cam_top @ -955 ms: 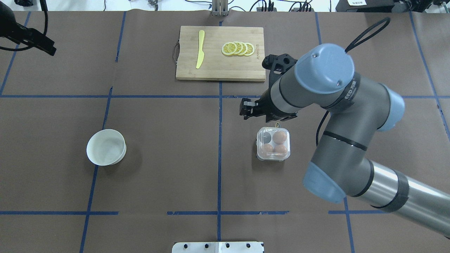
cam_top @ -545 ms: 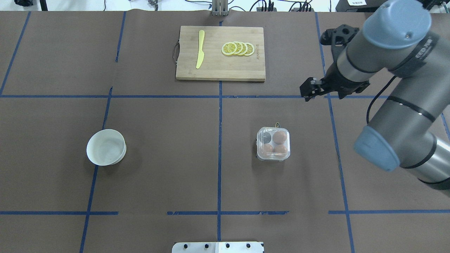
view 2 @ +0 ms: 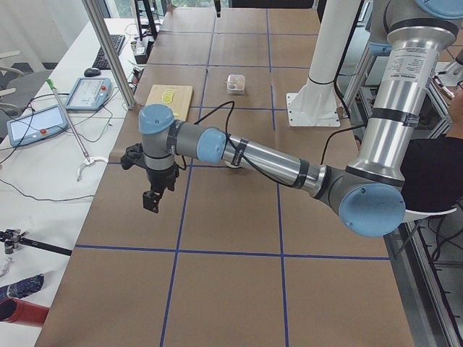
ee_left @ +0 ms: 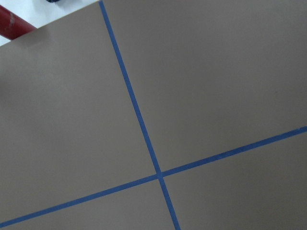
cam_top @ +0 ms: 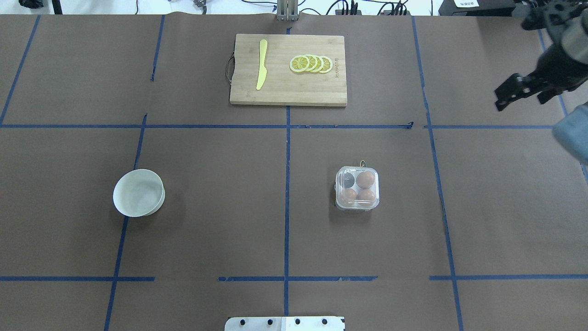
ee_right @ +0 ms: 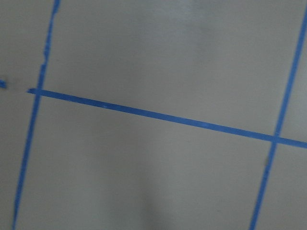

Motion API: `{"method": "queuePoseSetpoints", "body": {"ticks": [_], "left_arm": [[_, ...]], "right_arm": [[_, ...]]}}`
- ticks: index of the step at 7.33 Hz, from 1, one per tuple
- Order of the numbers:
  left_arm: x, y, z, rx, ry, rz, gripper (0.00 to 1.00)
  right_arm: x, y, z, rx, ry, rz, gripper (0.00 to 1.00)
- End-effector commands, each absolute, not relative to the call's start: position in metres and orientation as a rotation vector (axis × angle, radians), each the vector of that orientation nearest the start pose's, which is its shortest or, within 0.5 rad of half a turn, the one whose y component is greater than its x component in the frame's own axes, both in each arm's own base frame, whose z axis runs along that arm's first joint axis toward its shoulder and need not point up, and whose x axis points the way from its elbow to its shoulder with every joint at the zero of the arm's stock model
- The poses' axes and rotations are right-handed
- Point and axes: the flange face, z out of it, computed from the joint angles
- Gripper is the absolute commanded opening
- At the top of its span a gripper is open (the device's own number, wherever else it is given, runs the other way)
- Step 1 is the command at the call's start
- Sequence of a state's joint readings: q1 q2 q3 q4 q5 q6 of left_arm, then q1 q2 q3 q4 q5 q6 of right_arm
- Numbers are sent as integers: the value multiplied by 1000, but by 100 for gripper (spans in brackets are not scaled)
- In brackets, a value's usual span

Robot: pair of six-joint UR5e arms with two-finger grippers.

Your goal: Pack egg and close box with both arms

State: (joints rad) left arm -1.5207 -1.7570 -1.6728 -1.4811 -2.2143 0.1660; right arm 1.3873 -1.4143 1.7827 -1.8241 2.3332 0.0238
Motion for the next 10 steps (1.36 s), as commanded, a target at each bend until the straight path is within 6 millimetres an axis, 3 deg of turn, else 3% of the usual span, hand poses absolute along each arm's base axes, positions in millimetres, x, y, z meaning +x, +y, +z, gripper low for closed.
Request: {"method": "queuePoseSetpoints", "body": {"ticks": [1,3,4,5,7,8,10], "left_arm": [[-48,-540,581,142,650,251,100],[-45,-520,621,144,696,245,100],[-46,-517,624,140,696,241,100],[-46,-507,636,123,697,239,100],[-46,-506,636,122,699,236,100],[-46,-506,636,122,699,236,100],[-46,-507,634,125,697,237,100]], "right_arm": [[55,-530,588,-6,-814,-127,100],[59,-522,616,2,-790,-121,100],[71,-501,639,-7,-795,-95,100],[72,-495,655,-3,-793,-91,100],[83,-484,698,-16,-807,-54,100],[88,-483,709,-16,-807,-42,100],[91,-493,689,-14,-804,41,100]]}}
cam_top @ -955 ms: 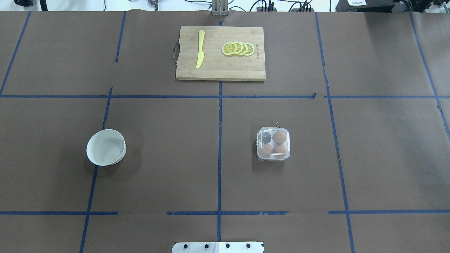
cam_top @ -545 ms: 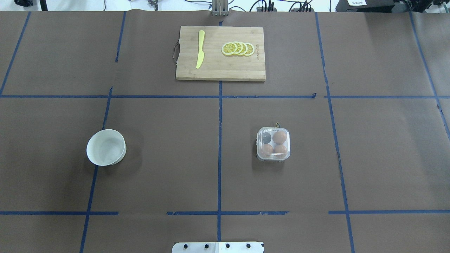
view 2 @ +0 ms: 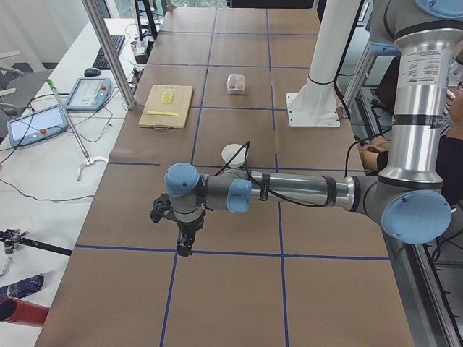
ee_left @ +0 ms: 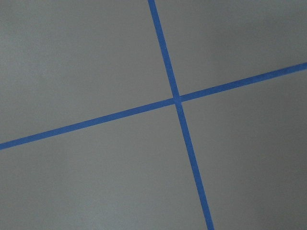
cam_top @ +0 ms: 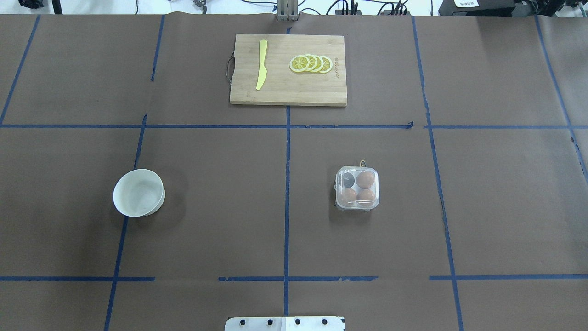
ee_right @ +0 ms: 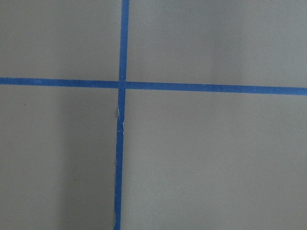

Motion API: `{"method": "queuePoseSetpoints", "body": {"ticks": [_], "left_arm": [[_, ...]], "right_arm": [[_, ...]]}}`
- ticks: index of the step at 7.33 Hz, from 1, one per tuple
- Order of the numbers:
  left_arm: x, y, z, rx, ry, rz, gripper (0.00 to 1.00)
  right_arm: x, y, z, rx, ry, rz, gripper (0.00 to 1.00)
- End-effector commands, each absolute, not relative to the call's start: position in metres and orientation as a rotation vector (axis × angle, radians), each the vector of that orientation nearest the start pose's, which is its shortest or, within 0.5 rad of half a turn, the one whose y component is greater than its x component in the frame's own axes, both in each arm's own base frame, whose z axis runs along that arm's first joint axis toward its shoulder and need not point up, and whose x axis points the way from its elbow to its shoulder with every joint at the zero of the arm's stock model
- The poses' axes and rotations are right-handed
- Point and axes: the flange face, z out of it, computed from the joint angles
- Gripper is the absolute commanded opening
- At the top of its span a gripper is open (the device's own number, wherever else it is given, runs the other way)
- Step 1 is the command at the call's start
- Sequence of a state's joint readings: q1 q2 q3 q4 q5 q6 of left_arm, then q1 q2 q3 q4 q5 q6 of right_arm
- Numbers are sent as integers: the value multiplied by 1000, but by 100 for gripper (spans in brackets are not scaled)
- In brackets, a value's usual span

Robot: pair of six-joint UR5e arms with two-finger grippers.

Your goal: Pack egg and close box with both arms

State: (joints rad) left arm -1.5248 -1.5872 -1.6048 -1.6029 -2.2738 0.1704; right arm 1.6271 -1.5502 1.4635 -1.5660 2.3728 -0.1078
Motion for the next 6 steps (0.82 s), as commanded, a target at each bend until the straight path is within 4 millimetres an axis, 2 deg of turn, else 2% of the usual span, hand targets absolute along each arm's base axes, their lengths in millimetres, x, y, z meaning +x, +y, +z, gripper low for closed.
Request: {"method": "queuePoseSetpoints", "body": {"ticks": [1,2,3,6], "left_arm": [[-46,-508,633,127,697,236,100],[-46,-508,633,127,697,236,100],[-46,-508,633,127,697,236,100],[-45,-510,630,115,701,192,100]], "right_arm": [[92,-495,669,9,-800,51,100],[92,-492,652,23,-793,75,100],[92,-492,646,23,-792,99,100],[92,-491,647,21,-793,100,100]]}}
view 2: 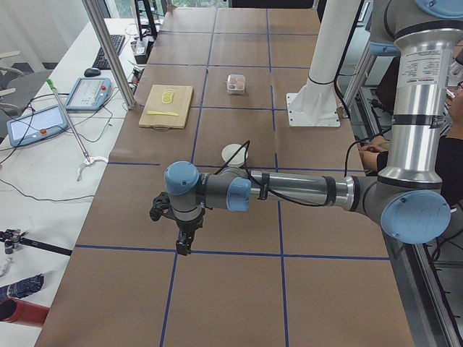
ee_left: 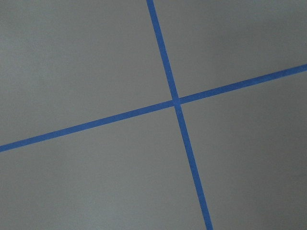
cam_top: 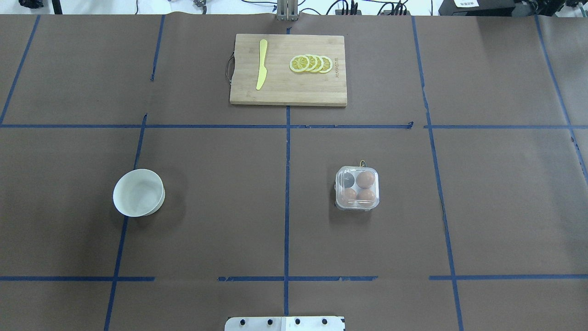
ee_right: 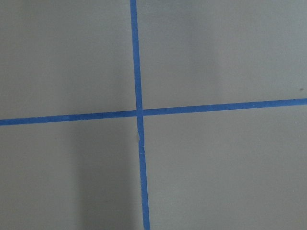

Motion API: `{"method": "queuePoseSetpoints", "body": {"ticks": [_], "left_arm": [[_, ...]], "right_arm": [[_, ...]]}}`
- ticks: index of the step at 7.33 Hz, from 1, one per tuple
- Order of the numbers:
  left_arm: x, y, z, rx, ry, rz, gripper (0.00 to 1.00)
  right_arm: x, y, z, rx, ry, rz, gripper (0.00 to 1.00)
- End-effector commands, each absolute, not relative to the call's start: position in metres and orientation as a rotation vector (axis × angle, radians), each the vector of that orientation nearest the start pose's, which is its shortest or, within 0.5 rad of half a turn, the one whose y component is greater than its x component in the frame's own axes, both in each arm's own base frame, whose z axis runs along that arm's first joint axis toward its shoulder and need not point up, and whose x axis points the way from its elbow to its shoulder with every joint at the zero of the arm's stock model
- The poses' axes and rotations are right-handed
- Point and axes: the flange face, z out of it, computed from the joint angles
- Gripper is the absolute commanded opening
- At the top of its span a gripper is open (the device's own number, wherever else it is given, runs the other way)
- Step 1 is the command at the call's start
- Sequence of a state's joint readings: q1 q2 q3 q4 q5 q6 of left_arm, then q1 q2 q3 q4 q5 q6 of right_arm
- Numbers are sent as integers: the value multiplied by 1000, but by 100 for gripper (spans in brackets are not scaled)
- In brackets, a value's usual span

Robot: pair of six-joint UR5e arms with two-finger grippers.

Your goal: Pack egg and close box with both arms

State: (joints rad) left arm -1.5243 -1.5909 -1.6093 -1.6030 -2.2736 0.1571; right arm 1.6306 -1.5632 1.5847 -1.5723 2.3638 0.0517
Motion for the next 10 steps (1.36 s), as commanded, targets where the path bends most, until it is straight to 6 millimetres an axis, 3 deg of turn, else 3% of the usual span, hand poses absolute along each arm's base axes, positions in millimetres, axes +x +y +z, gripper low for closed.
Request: {"method": "queuePoseSetpoints", "body": {"ticks": [1,10], "left_arm": [[-45,-512,619,95,706,89,100],[-45,-515,612,140,706,92,100]], "right_arm": [[92,-491,648,20,-793,100,100],[94,-488,655,10,-761,104,100]]}}
